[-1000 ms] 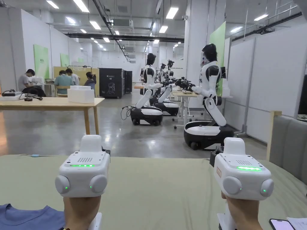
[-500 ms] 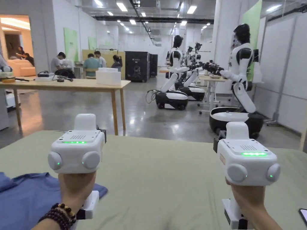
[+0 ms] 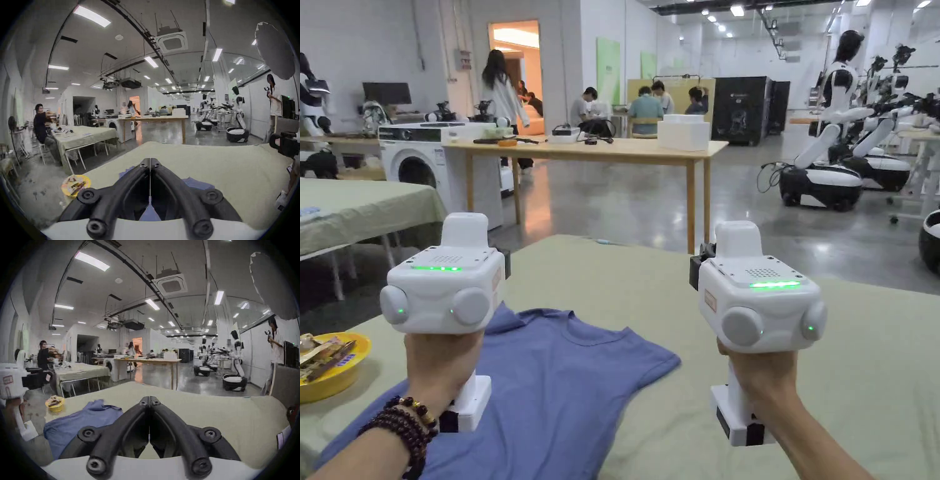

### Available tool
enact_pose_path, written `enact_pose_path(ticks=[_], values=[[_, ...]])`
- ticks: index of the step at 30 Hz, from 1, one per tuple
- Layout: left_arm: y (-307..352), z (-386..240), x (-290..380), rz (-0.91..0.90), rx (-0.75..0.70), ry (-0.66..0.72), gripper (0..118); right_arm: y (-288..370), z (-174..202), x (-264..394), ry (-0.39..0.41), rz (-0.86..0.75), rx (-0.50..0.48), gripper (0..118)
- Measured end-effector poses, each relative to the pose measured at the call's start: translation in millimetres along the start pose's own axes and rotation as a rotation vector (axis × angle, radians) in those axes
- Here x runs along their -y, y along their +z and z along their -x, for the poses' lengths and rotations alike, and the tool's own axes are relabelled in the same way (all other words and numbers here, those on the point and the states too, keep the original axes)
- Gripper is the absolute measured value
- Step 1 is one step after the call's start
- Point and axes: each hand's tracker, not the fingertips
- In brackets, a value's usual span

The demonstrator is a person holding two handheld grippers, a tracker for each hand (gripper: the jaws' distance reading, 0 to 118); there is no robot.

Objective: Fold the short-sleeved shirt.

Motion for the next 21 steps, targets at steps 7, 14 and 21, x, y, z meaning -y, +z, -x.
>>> enact_pose_path(ticks=[7, 14, 21], values=[[-47, -25, 28, 0.403, 0.214, -0.051, 0, 5, -16, 17, -0.048, 0.028, -0.068, 0], [-158, -76, 110, 0.713, 0.299, -0.2, 98, 40, -33, 29, -0.02, 0.045, -0.116, 0], [-233, -119, 180, 0.857, 0.334, -0.253, 98, 46, -51, 39, -0.04, 0.067, -0.182, 0]])
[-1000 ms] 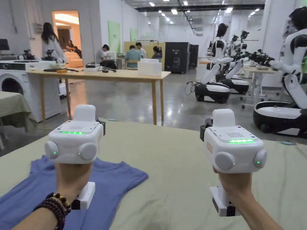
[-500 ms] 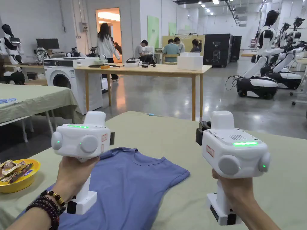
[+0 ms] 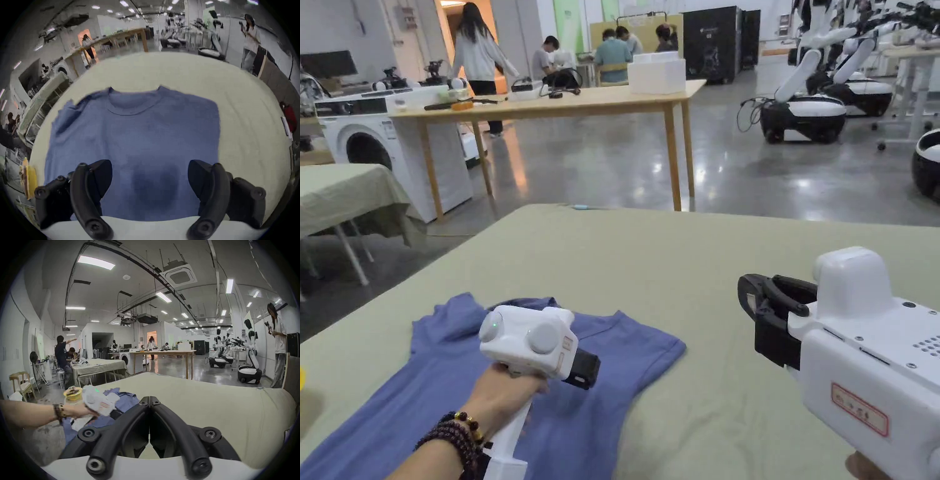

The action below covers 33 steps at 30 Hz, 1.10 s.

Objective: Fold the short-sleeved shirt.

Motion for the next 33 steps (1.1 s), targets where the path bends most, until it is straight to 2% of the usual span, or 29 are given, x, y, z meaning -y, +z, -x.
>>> enact_pose_path(ticks=[5, 9, 11, 14, 15, 17, 19, 21, 24, 27, 29, 31, 33], values=[[-45, 3, -1, 0.049, 0.006, 0.042, 99, -7, -9, 5, -0.056, 0.029, -0.037, 0], [-58, 17, 6, 0.001, 0.029, 0.06, 113, -12, -5, 13, -0.046, 0.038, -0.045, 0], [-57, 18, 8, -0.028, 0.043, 0.074, 114, -14, -4, 16, -0.065, 0.057, -0.064, 0], [-57, 13, 3, 0.036, 0.046, 0.079, 112, -14, -1, 21, -0.083, 0.077, -0.074, 0], [-58, 11, 1, 0.032, 0.038, 0.076, 108, -14, 0, 22, -0.08, 0.083, -0.071, 0], [-48, 12, 3, -0.015, 0.077, 0.058, 70, -12, 0, 23, -0.066, 0.097, -0.073, 0], [-28, 6, 6, -0.078, 0.077, 0.058, 8, -10, 0, 23, -0.065, 0.105, -0.067, 0], [-18, 6, 12, -0.098, 0.03, 0.04, 8, -7, -2, 22, -0.075, 0.102, -0.063, 0], [-12, 11, 17, -0.106, 0.054, 0.081, 8, -1, -6, 18, -0.123, 0.097, -0.065, 0], [24, 6, 9, -0.28, 0.052, 0.149, 7, 15, -10, 13, -0.128, 0.085, -0.047, 0], [49, -2, -4, -0.345, 0.132, 0.157, 7, 27, -15, 10, -0.114, 0.08, -0.027, 0], [82, -26, -17, -0.366, 0.181, 0.08, 7, 42, -24, 5, -0.115, 0.073, -0.011, 0], [119, -59, -28, -0.453, 0.192, -0.064, 7, 60, -32, -2, -0.131, 0.045, 0.012, 0]])
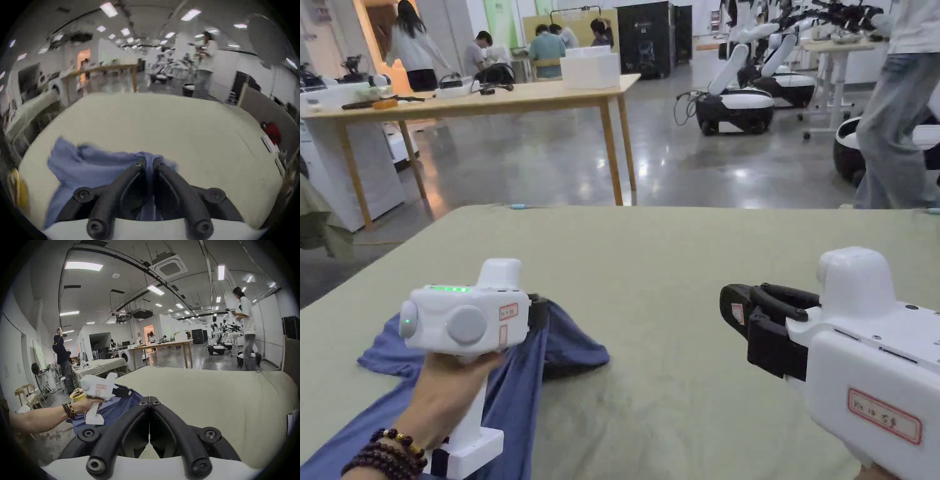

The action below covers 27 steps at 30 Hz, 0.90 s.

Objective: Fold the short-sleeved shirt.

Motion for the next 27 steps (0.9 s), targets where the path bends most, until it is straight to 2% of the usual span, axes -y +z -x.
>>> enact_pose_path(ticks=[5, 9, 13, 16, 19, 23, 27], values=[[36, -122, -60, -0.138, 0.302, -0.105, 7, 56, -18, -19, -0.009, -0.091, 0.077, 0], [47, -252, -92, -0.177, 0.564, -0.206, 7, 118, -35, -37, 0.001, -0.169, 0.176, 0], [44, -379, -95, -0.172, 0.791, -0.234, 7, 182, -56, -54, 0.013, -0.229, 0.312, 0], [9, -460, -67, -0.033, 0.809, -0.263, 7, 219, -74, -58, 0.035, -0.257, 0.402, 0], [-42, -516, -9, 0.152, 0.706, -0.329, 7, 250, -92, -54, 0.013, -0.266, 0.441, 0], [-81, -540, 76, 0.325, 0.725, -0.343, 7, 275, -112, -44, -0.03, -0.277, 0.461, 0], [-90, -540, 106, 0.315, 0.675, -0.334, 9, 277, -123, -38, -0.027, -0.267, 0.489, 0]])
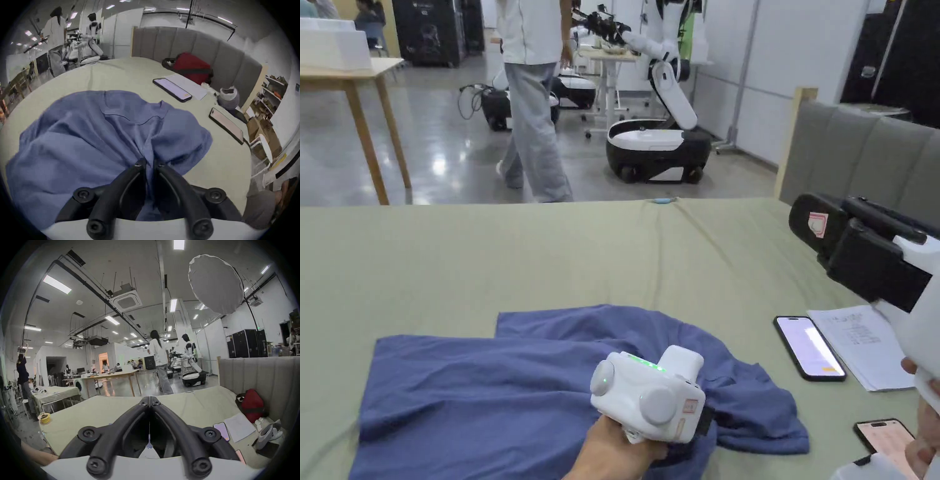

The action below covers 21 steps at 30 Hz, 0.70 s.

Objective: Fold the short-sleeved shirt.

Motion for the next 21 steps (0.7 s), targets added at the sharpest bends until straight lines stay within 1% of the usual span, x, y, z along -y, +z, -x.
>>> enact_pose_path(ticks=[1, 2, 3, 4, 5, 7, 10, 11, 13, 14, 15, 16, 17, 18, 20, 21], values=[[2, 4, -3, -0.013, 0.016, 0.02, 25, -1, -1, 1, -0.001, 0.005, 0.0, 0], [5, 8, -7, -0.018, 0.031, 0.054, 57, -1, -1, 2, -0.003, 0.01, 0.001, 0], [10, 14, -13, -0.007, 0.088, 0.105, 99, -1, 0, 3, -0.01, 0.015, 0.0, 0], [20, 20, -19, -0.011, 0.156, 0.149, 118, 0, 0, 4, -0.015, 0.016, -0.009, 0], [32, 24, -26, -0.131, 0.221, 0.189, 113, 1, 1, 6, -0.017, 0.015, -0.013, 0], [77, 37, -37, -0.192, 0.201, 0.212, 116, 1, 7, 7, -0.016, 0.013, -0.019, 0], [157, 65, -39, -0.398, 0.073, 0.157, 116, -3, 19, 10, -0.01, 0.008, -0.031, 0], [193, 80, -43, -0.433, 0.002, 0.142, 116, -4, 23, 10, -0.009, 0.008, -0.044, 0], [247, 104, -26, -0.498, -0.106, 0.119, 113, -6, 32, 11, -0.017, 0.01, -0.081, 0], [272, 117, -11, -0.523, -0.146, 0.121, 108, -7, 37, 13, -0.016, 0.01, -0.092, 0], [290, 128, 1, -0.551, -0.169, 0.119, 98, -8, 41, 14, -0.015, 0.01, -0.1, 0], [312, 141, 18, -0.563, -0.19, 0.125, 65, -8, 46, 16, -0.014, 0.01, -0.108, 0], [332, 153, 36, -0.552, -0.246, 0.144, 22, -9, 52, 17, -0.014, 0.011, -0.119, 0], [346, 163, 53, -0.543, -0.316, 0.169, 0, -10, 56, 19, -0.017, 0.01, -0.133, 0], [367, 181, 81, -0.544, -0.454, 0.226, 0, -12, 64, 21, -0.027, 0.01, -0.165, 0], [374, 190, 89, -0.534, -0.423, 0.24, 0, -14, 68, 22, -0.027, 0.015, -0.18, 0]])
